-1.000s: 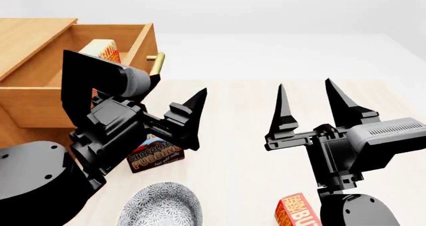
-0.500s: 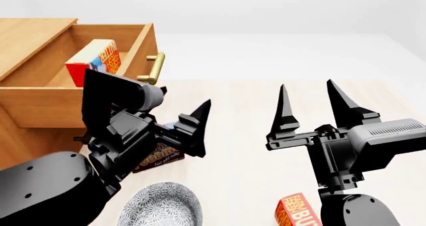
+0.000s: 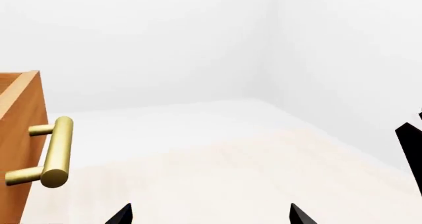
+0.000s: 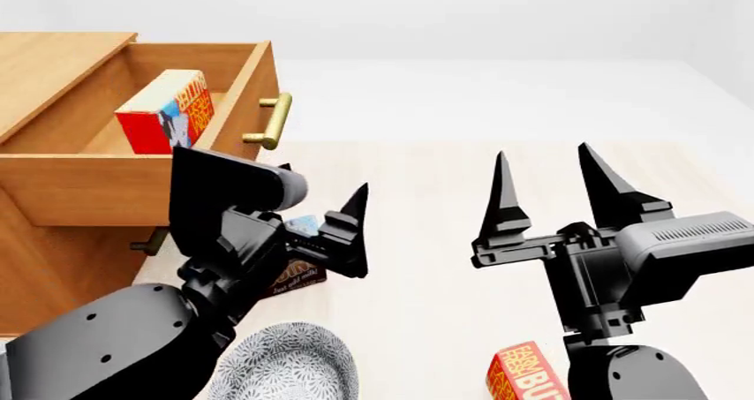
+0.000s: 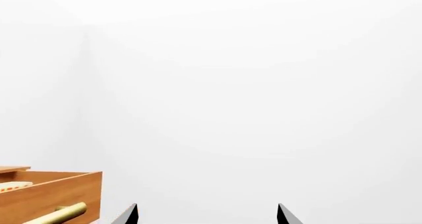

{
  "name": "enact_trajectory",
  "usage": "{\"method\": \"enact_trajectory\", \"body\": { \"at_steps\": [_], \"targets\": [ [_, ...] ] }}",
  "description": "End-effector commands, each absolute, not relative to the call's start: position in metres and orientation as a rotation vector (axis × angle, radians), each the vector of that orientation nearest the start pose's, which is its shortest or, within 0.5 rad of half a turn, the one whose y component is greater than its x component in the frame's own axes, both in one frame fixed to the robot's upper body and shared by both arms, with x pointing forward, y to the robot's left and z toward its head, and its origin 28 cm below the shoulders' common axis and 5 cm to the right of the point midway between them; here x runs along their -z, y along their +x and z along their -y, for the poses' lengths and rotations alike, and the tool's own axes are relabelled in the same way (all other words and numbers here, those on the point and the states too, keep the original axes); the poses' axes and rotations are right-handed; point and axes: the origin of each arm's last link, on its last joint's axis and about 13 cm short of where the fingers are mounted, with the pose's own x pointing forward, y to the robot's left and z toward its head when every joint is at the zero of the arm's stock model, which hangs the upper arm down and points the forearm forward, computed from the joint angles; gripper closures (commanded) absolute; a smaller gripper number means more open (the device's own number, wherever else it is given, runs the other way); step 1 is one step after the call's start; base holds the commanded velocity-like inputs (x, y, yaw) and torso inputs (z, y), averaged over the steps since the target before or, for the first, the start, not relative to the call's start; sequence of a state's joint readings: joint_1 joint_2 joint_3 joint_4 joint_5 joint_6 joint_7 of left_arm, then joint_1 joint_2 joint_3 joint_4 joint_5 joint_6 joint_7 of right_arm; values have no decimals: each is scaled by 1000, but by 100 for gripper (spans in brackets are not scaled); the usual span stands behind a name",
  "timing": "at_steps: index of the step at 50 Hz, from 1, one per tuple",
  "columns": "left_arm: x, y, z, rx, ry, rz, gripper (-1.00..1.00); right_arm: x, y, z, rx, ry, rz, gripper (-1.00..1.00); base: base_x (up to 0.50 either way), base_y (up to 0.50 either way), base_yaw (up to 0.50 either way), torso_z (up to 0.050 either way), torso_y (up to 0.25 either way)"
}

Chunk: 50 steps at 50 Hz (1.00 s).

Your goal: Put the butter at the front in the top drawer of the cabinet and close it.

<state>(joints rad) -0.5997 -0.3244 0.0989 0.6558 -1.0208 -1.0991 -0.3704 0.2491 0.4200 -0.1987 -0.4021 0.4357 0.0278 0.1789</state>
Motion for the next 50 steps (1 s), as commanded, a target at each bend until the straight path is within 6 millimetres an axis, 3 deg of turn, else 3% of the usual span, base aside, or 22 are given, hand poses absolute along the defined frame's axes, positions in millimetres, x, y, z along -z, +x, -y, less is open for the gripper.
{"method": "enact_trajectory", "body": {
  "at_steps": [1, 36, 50],
  "targets": [
    [-199, 233, -188, 427, -77, -6, -100, -148, 241, 125, -177, 55, 496, -100, 0, 0, 0, 0, 0],
    [-187, 249, -190, 179, -56, -2, -100, -148, 243, 123, -182, 57, 493, -100, 0, 0, 0, 0, 0],
    [-183, 243, -186, 111, -24, -3, -100, -148, 243, 122, -183, 57, 493, -100, 0, 0, 0, 0, 0]
  ]
}}
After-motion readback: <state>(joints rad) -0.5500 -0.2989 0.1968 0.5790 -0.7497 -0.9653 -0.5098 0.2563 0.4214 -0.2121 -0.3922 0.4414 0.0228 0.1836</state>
